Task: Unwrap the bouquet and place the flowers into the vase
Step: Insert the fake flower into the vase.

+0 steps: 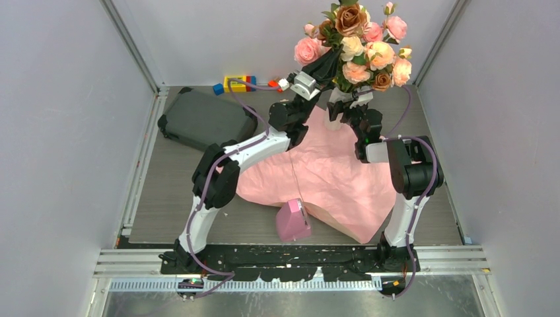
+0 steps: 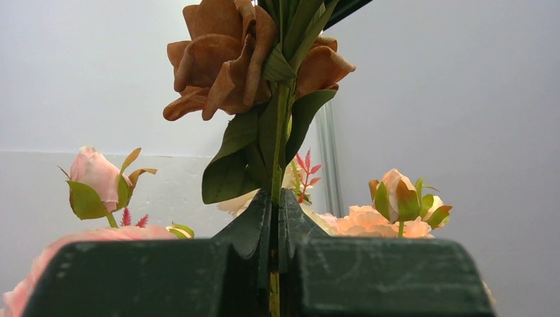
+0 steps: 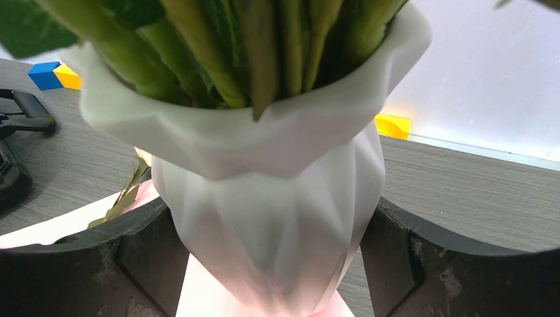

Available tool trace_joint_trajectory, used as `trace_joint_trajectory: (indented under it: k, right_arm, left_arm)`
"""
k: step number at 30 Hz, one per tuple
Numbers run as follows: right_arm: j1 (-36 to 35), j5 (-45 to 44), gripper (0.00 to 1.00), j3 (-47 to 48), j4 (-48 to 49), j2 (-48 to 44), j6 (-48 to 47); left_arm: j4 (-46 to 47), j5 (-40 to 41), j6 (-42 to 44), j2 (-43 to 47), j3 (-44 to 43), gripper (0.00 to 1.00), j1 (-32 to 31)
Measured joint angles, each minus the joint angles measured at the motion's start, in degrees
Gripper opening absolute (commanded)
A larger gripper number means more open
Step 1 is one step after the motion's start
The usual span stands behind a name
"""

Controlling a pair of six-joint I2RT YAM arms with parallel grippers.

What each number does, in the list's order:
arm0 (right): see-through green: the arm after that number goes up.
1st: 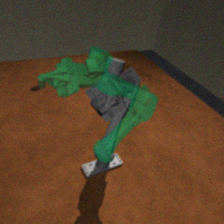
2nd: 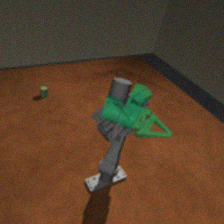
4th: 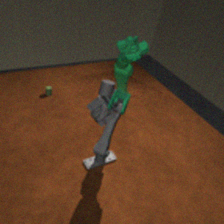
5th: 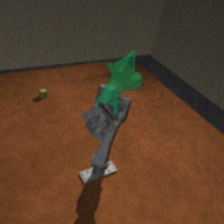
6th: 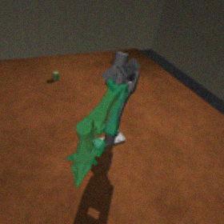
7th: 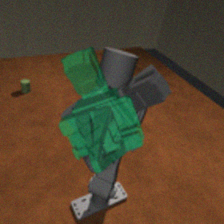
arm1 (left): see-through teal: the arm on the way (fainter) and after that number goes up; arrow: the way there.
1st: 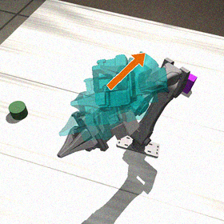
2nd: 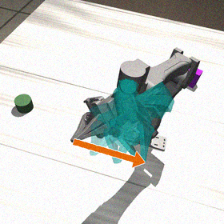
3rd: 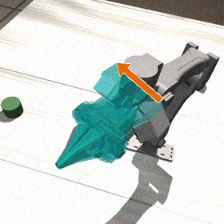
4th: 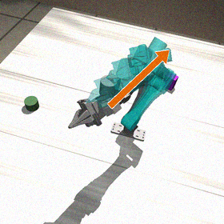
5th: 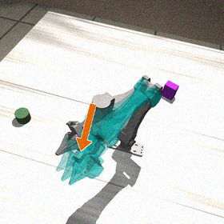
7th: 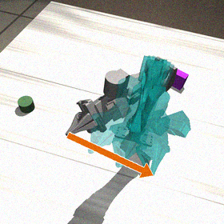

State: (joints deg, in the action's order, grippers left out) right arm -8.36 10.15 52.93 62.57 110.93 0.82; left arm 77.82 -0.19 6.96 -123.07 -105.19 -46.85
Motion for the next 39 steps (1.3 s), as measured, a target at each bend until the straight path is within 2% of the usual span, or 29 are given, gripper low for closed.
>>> trace_joint_trajectory:
  k: [17,39]
  right_arm:
    - [0.1,0.2,0.0,0.2,-0.3,0.0,0.2]
    - [0.1,0.3,0.0,0.2,-0.5,0.0,0.0]
  left_arm:
    - [0.8,0.4,-0.7,-3.9,-1.3,0.0,0.7]
    - [2.3,2.8,-1.0,-3.9,7.0,0.0,-0.3]
